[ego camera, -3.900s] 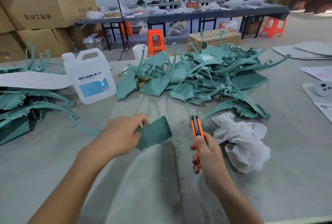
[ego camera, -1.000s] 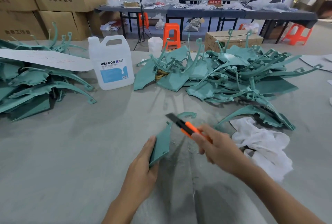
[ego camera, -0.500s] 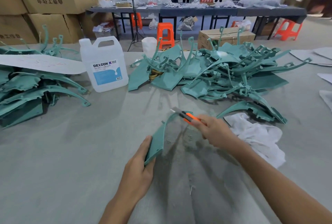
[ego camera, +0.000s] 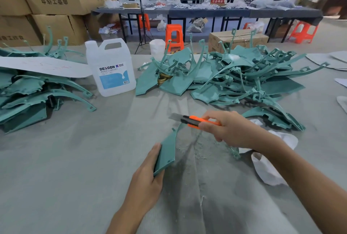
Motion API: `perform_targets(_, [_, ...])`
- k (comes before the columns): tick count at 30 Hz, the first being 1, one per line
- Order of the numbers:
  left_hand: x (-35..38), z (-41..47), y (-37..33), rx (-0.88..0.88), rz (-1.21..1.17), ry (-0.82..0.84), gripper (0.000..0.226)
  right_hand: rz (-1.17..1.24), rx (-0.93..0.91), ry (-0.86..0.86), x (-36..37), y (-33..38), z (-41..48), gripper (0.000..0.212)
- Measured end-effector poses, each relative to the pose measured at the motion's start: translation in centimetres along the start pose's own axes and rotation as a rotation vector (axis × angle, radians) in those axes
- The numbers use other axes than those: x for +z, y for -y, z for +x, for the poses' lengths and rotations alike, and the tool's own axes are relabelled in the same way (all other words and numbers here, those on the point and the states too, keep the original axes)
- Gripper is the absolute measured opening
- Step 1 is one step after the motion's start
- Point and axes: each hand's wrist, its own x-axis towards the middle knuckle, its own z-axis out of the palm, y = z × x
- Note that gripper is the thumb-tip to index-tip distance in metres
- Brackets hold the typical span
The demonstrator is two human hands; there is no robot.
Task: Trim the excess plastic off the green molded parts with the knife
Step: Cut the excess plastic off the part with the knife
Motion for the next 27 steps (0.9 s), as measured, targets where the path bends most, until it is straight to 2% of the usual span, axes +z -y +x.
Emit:
perform_targets(4, [0.0,0.1,-0.1,-0.005,-0.009,-0.010,0.063,-0.137,-0.110,0.132,-0.8,2.7,-2.8,0.016])
perform_targets(11, [0.1,0.1,0.0,0.002,-0.005,-0.002,0.064,-0.235,-0.104,0.264,-1.2,3.7,-4.4,0.020])
perform_targets(16, [0.2,0.0,0.0,0.022,0.029,0.005,0.067,-0.290,-0.109,0.183,-1.0,2.0,-2.1,0.023])
perform_targets(20, [0.2,0.0,-0.2,0.028,0.043,0.001,0.066,-0.304,0.042,0.058,-0.6,-2.7,2.1,0.025])
perform_targets(22, [0.1,0.0,-0.2,0.028,0.043,0.000,0.065,-0.398,0.166,0.014,-0.3,-5.6,3.9,0.028])
perform_targets(25, [0.1,-0.1,0.0,0.027,0.027,0.004,0.065,-0.494,0.387,0.012,0.2,-9.0,4.8,0.037])
perform_targets(27, [0.0,-0.1,-0.1,0.022,0.023,0.003,0.064,-0.491,0.436,-0.037,0.7,-9.4,4.6,0.037])
